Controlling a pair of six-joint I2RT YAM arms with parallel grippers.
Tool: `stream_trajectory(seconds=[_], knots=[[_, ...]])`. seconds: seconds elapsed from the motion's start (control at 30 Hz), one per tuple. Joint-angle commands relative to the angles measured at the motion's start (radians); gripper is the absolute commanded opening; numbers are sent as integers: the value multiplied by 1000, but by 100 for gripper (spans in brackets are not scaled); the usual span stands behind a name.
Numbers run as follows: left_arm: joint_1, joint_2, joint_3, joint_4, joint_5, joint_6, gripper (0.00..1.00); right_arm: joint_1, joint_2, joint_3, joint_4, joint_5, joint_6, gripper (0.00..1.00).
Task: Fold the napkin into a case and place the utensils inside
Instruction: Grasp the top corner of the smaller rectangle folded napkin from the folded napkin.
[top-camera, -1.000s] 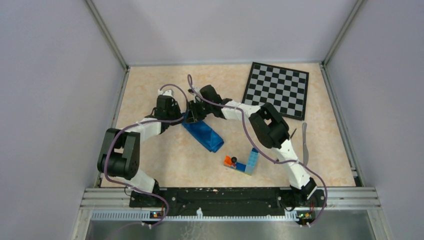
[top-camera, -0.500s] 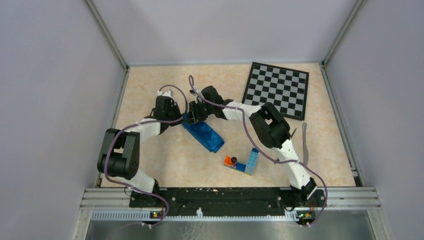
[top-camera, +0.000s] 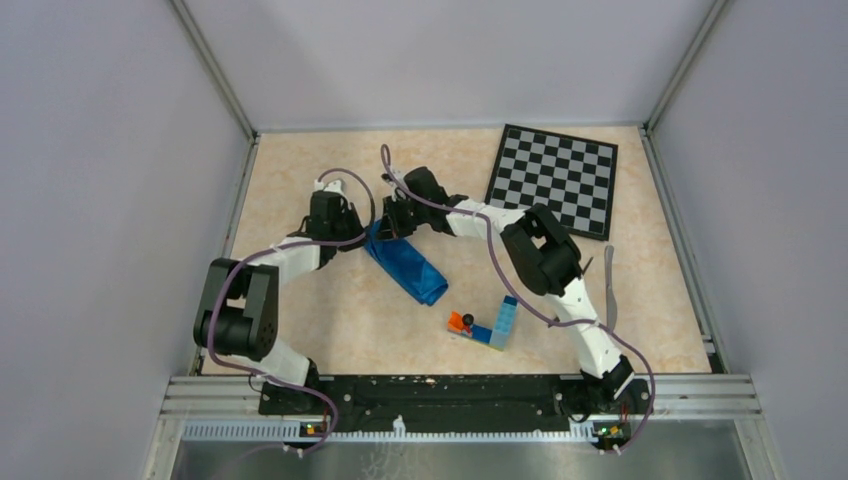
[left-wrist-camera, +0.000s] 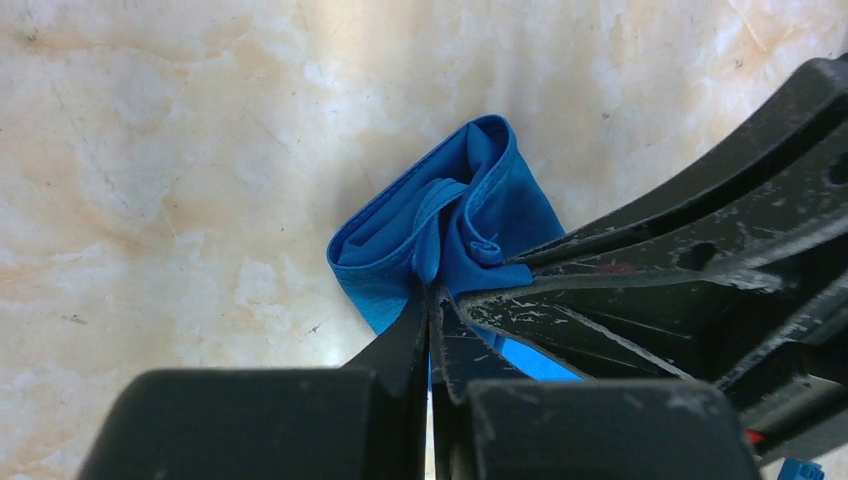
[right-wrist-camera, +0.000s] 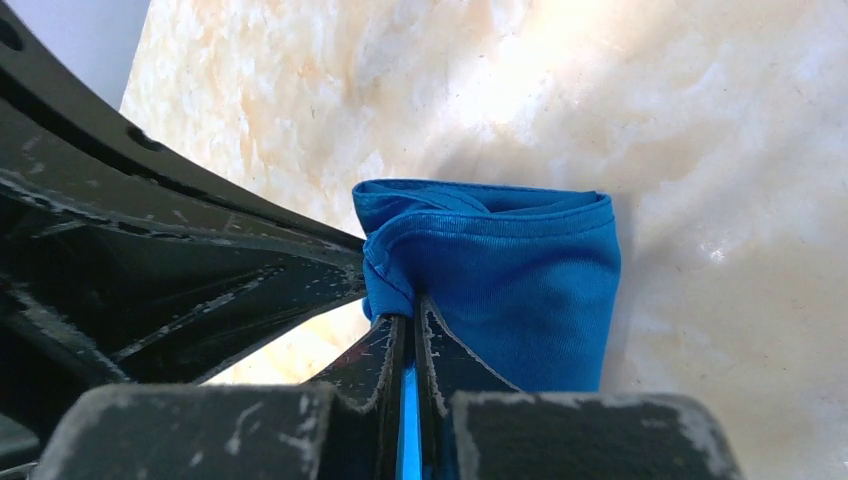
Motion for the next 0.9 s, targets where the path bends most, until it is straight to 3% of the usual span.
stream_trajectory(seconds=[0.0, 0.2, 0.33, 0.5, 0.57, 0.7, 0.87], knots=[[2, -75, -5, 51, 11, 0, 0, 2, -7, 23, 14, 18, 1, 0], [3, -105, 27, 38, 24, -7, 0, 57, 7, -8, -38, 97, -33, 0], [3, -70, 14, 47, 66, -42, 0, 64, 58, 80, -103, 136, -43, 0], [4, -54, -39, 75, 65, -67, 0, 56, 93, 185, -128, 14, -62, 0], [10, -60, -47, 71, 50, -65, 0, 42, 64, 142, -74, -62, -19, 10], [32, -74, -60, 56, 36, -57, 0, -14, -16, -36, 194, -217, 154, 25], [44, -76, -62, 51, 43, -49, 0, -27, -69, -119, 231, -239, 127, 36]])
